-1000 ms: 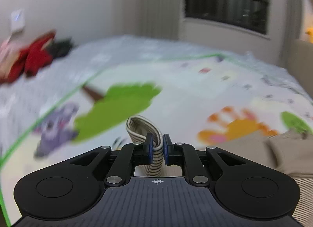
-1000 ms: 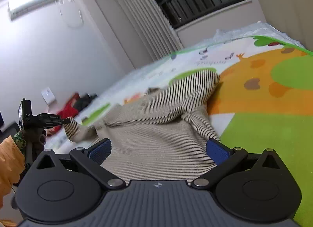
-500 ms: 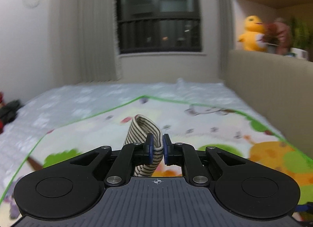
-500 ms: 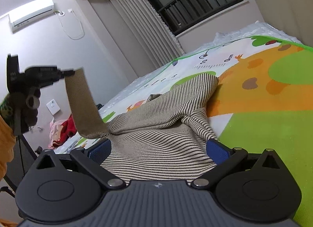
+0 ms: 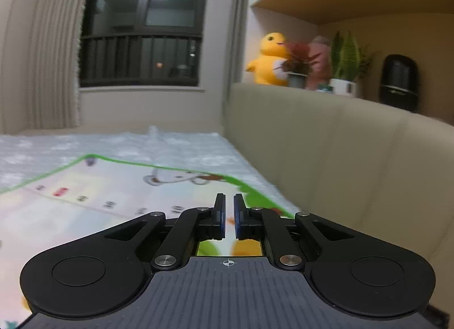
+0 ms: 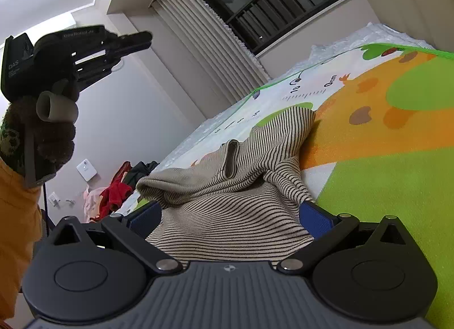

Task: Fold clothes
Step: 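Lay the sleeve onto the shirt body and open the left gripper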

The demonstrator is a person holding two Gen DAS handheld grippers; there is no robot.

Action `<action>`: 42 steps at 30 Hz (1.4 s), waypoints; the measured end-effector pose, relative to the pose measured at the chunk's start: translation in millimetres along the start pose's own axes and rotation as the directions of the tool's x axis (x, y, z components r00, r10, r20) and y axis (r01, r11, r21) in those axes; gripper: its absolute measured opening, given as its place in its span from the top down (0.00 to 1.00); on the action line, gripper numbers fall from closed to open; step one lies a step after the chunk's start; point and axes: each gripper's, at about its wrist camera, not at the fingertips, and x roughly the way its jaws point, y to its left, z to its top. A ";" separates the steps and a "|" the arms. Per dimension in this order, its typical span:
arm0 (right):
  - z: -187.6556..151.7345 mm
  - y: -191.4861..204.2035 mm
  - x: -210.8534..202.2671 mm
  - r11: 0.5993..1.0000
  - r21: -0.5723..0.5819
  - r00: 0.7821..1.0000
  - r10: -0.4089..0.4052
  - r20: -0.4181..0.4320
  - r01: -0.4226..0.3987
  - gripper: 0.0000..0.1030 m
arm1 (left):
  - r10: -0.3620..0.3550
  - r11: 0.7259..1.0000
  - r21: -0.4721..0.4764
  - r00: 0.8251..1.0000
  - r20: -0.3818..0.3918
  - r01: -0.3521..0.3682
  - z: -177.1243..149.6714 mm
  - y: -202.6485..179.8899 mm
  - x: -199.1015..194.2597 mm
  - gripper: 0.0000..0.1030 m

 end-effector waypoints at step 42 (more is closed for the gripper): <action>-0.7 -4.5 2.2 1.000 0.023 1.000 0.007 0.014 -0.007 0.00 | 0.142 0.989 0.079 0.940 -0.309 -0.123 -77.5 36.9 70.6 0.97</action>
